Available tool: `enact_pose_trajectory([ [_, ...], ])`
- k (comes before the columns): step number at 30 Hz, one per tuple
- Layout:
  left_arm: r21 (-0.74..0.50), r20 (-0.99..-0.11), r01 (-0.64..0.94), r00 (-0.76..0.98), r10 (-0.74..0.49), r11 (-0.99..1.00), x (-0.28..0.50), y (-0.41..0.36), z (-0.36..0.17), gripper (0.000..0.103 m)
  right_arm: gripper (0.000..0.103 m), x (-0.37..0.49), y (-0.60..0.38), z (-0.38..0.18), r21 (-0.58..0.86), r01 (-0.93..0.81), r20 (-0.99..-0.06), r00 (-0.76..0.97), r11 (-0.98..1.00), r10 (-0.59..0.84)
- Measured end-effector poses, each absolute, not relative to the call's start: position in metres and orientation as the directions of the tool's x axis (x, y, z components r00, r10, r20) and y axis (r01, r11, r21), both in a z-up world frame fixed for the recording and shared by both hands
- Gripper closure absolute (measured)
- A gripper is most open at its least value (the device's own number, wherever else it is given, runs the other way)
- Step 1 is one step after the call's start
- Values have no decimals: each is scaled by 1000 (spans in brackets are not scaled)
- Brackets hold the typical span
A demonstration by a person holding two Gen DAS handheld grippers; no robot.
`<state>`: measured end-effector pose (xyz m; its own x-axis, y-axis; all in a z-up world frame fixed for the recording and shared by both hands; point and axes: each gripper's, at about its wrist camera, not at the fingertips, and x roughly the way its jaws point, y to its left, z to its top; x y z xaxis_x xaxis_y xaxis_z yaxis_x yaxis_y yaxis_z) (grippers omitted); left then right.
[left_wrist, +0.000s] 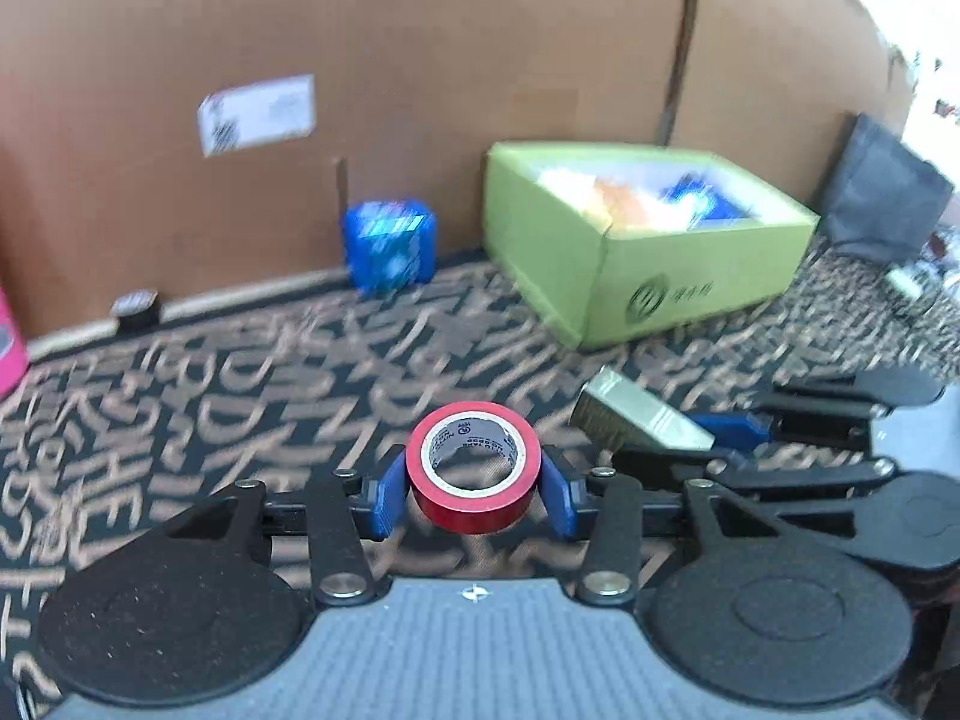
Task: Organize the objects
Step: 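Carry the red tape and olive box into the lime-green box and open both tools, then move both tools back toward the black tape roll and blue cube box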
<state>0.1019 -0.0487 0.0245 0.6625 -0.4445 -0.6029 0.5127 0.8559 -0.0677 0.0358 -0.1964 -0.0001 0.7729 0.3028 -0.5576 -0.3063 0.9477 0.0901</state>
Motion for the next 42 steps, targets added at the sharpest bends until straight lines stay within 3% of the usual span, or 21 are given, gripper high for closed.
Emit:
enact_pose_trajectory([
  [15,-80,-439,664,646,-624,743,134,-165,95,54,80,40,-306,69,0,-52,-365,930,999,48],
  [20,-102,-456,650,642,-616,753,170,-206,95,54,80,66,-345,73,-7,49,-350,935,999,-48],
  [30,-145,-516,657,588,-623,740,218,-257,73,54,80,122,-395,48,6,185,-409,897,983,-166],
  [31,-136,-514,660,591,-622,739,221,-260,71,52,80,125,-396,46,5,186,-410,897,983,-167],
  [32,-131,-510,663,593,-623,737,222,-261,69,34,79,128,-396,43,-3,180,-414,895,984,-165],
  [33,-132,-512,656,597,-618,743,223,-261,67,23,76,132,-396,39,-18,166,-427,890,986,-158],
  [34,-135,-509,638,612,-605,759,224,-258,66,12,61,134,-395,36,-28,160,-436,886,987,-156],
  [35,-134,-495,617,636,-592,775,221,-254,65,12,50,134,-394,34,-36,162,-441,883,986,-161],
  [37,-114,-476,611,659,-583,783,212,-244,65,12,44,125,-393,31,-41,166,-424,890,985,-168],
  [42,-89,-459,595,687,-563,799,183,-217,68,11,18,87,-381,36,-1,168,-339,927,986,-159],
])
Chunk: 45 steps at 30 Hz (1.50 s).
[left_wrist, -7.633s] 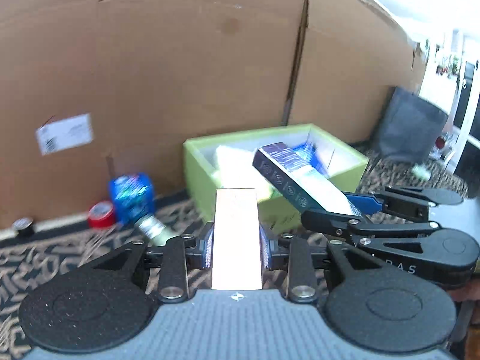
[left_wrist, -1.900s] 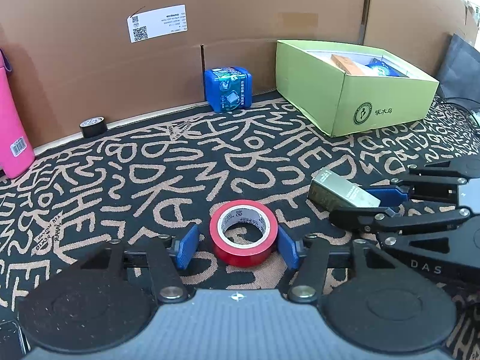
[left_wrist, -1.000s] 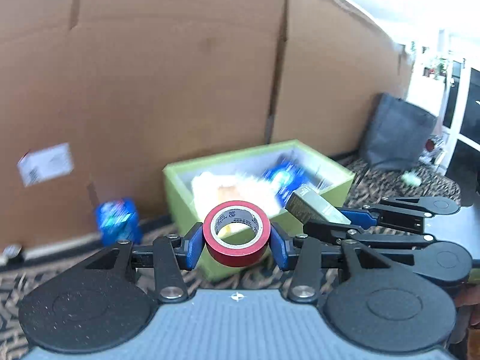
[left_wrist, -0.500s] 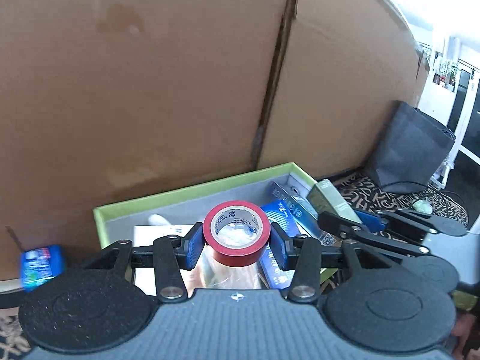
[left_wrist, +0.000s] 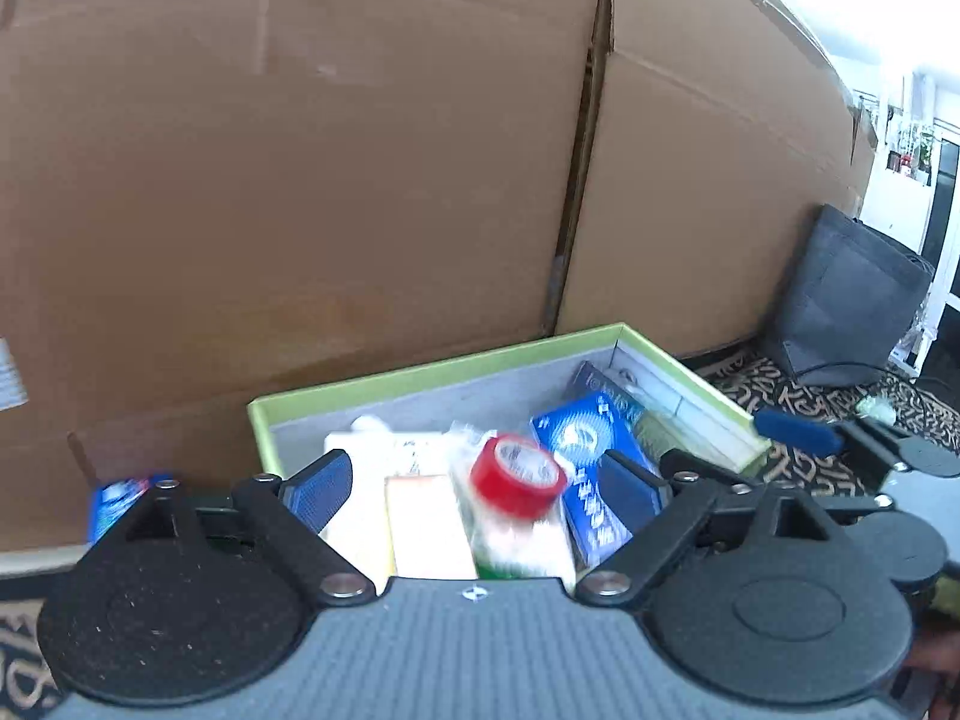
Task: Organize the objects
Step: 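Move both tools back toward the black tape roll and blue cube box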
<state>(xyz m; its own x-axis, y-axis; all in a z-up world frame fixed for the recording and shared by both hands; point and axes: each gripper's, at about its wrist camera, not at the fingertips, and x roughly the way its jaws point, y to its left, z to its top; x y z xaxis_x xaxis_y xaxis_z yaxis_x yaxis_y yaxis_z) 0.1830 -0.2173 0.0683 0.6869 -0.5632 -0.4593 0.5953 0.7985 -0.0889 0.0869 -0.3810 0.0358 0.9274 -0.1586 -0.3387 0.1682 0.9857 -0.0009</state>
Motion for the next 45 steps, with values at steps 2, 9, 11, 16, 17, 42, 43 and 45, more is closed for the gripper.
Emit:
enact_pose_trajectory([
  [2,-92,-470,581,690,-550,808,170,-205,71,11,13,71,-372,39,15,149,-314,940,989,-137],
  [9,-114,-495,474,735,-464,873,130,-142,61,10,1,45,-325,46,5,57,-308,950,998,-53],
  [11,-93,-509,428,756,-412,899,121,-125,56,10,1,40,-310,43,-3,20,-318,948,1000,-20],
  [16,-72,-527,337,786,-322,939,114,-87,41,10,1,45,-267,30,-23,-91,-375,924,996,76],
  [17,-73,-532,318,789,-307,945,115,-79,38,10,1,42,-256,27,-30,-112,-391,916,993,91],
  [42,-18,-634,92,769,-83,996,169,36,-7,10,1,80,-132,9,-35,-296,-471,847,954,246],
  [43,-21,-637,89,767,-81,996,174,39,-8,10,1,82,-130,8,-33,-299,-474,844,954,249],
  [45,-26,-640,77,764,-76,997,187,46,-9,10,1,85,-127,5,-25,-300,-482,839,953,252],
])
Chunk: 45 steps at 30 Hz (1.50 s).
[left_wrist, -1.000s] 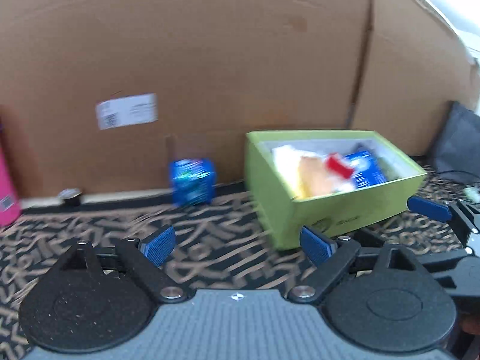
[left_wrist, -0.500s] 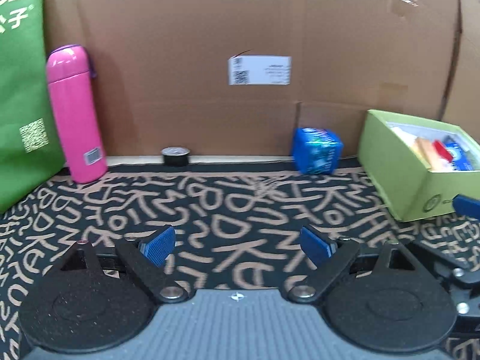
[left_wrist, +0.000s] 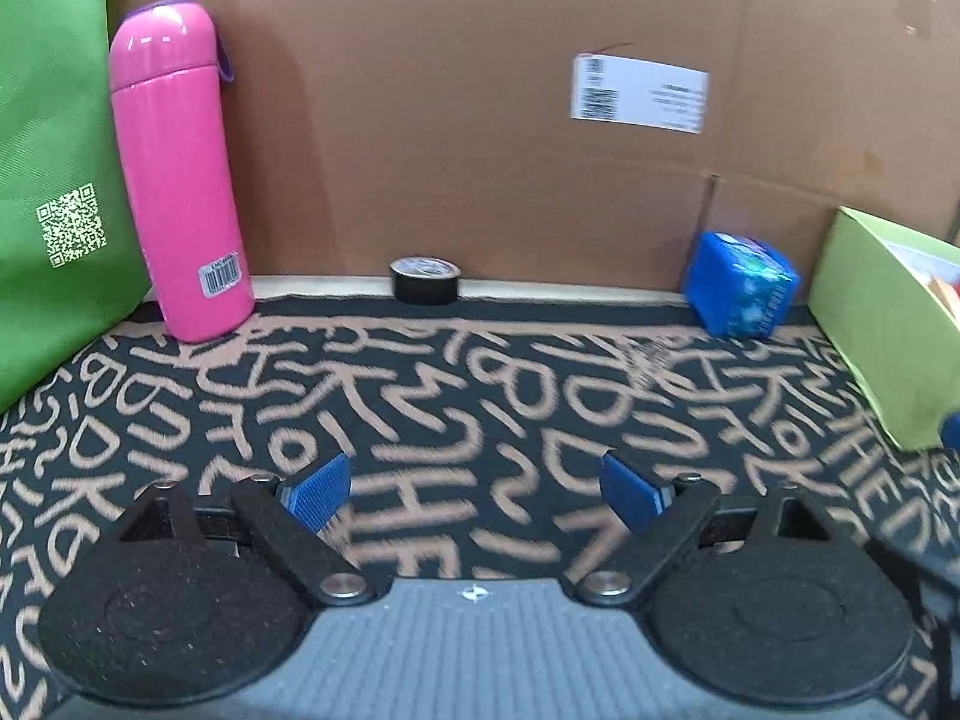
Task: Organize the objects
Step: 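Move both tools back toward the black tape roll and blue cube box, then grasp the black tape roll with the left tool while the right tool grasps the blue cube box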
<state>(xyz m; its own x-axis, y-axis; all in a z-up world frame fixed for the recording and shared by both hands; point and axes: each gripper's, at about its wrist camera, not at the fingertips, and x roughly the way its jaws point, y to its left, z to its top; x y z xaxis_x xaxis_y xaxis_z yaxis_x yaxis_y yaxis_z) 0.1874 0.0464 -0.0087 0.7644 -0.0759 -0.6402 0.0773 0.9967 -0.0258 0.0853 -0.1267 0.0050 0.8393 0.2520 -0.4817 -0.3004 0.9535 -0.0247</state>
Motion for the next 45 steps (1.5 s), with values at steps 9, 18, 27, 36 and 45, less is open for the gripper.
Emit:
enact_pose_trajectory([
  [9,-82,-641,49,762,-90,995,262,66,-11,11,1,97,-119,-7,2,-314,-512,815,950,270],
  [18,-120,-662,-13,746,-70,993,319,58,-17,43,1,103,-121,-12,26,-308,-526,805,951,274],
  [27,-179,-631,55,760,-157,982,312,65,-20,58,1,121,-118,-8,4,-310,-504,820,951,270],
  [36,-157,-619,130,759,-200,979,290,64,-20,59,22,202,-116,-9,0,-185,-505,848,983,159],
  [45,-129,-617,168,758,-212,977,283,61,-17,60,44,250,-121,-19,-32,-75,-526,849,997,47],
])
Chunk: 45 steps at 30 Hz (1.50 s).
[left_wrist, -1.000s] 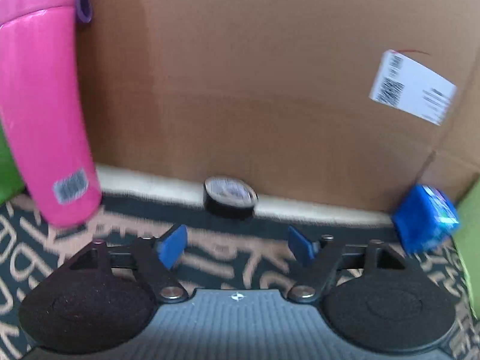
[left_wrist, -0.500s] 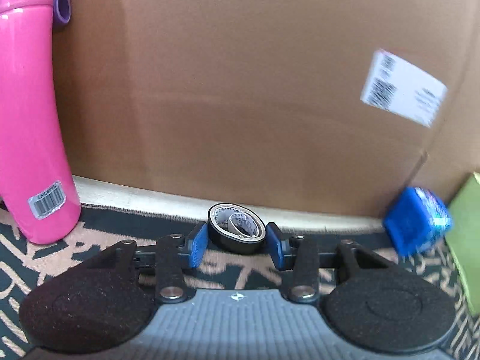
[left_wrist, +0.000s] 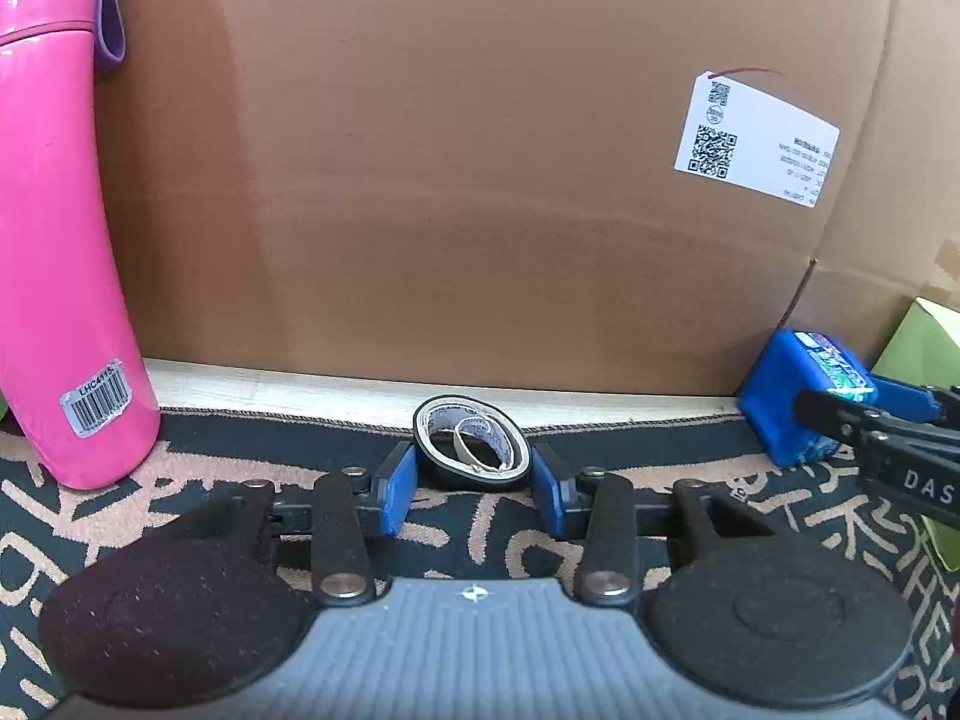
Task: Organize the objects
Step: 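Grasp the black tape roll with the left tool while the right tool grasps the blue cube box, then carry the black tape and blue cube box into the lime-green box and open both tools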
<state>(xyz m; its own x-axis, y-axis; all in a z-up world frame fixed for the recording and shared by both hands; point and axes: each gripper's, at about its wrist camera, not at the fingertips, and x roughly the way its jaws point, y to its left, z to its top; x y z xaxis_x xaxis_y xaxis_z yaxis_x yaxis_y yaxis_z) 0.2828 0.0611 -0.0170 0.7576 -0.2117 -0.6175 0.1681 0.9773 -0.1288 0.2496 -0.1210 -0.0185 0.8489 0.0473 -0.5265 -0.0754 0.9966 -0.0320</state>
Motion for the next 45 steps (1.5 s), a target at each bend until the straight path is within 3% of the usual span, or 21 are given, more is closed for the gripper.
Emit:
enact_pose_trajectory([
  [7,-151,-629,281,712,-312,948,249,49,-4,61,45,219,-130,-15,-10,-159,-531,838,987,130],
  [14,-143,-676,479,591,-439,866,186,24,2,63,45,127,-148,-12,3,-290,-544,803,957,245],
  [19,-142,-694,561,531,-486,816,140,15,4,63,45,58,-166,-1,-9,-310,-565,786,951,251],
  [29,-151,-696,480,569,-438,864,135,-14,-2,41,44,37,-183,0,1,-273,-550,803,962,229],
  [30,-150,-692,474,577,-434,868,135,-16,-3,42,44,38,-185,-1,11,-273,-553,800,962,234],
  [33,-84,-692,473,606,-393,877,134,-24,-4,60,43,40,-187,-5,38,-273,-559,792,961,247],
  [41,-19,-691,476,629,-355,879,136,-36,-7,56,41,51,-185,-10,49,-277,-562,786,960,256],
  [42,-11,-690,478,632,-353,879,136,-37,-7,59,42,51,-184,-11,51,-279,-563,785,959,258],
  [43,-8,-688,481,633,-354,876,136,-38,-7,68,43,52,-184,-11,53,-280,-564,784,959,260],
  [45,-9,-691,489,627,-359,872,135,-39,-6,70,43,51,-184,-12,48,-282,-561,786,958,260],
])
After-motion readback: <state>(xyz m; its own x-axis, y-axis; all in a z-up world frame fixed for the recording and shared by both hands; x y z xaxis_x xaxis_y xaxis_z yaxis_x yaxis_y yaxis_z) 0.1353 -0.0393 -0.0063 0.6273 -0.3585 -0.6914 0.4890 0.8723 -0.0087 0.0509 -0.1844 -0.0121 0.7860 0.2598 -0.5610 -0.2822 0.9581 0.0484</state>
